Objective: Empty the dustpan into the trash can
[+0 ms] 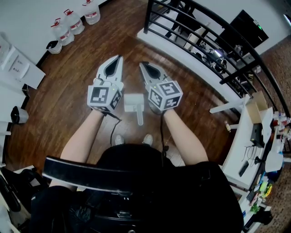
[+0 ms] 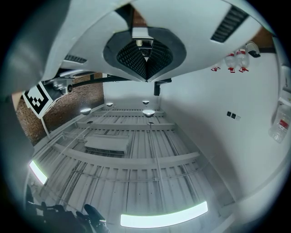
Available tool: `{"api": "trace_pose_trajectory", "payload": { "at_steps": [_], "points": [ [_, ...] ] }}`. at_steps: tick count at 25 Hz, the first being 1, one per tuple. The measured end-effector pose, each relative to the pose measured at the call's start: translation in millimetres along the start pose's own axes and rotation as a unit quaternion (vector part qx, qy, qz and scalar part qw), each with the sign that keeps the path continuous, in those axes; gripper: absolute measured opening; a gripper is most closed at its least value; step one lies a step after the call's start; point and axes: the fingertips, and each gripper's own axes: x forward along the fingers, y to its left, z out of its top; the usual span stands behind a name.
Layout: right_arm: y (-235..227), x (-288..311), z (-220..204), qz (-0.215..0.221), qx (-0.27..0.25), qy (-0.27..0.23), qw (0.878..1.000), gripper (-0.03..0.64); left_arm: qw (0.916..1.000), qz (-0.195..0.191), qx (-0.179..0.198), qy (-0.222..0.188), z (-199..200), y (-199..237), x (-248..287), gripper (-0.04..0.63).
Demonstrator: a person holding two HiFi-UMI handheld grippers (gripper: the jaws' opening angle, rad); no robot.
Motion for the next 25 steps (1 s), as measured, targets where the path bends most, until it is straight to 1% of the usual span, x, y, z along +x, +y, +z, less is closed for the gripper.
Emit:
{"api": "trace_pose_trajectory", "payload": {
  "at_steps": [10, 25],
  "points": [
    [-5, -6, 17, -0.024, -0.019, -0.029, 0.999, 0.005, 0.9998, 0.010, 0.007, 0.013, -8, 5, 0, -0.006],
    [-9, -6, 17, -0.035, -0.028, -0.023, 0.999, 0.004, 0.9997, 0.022, -0.001, 0.013, -10, 14, -4, -0.006]
  ]
}}
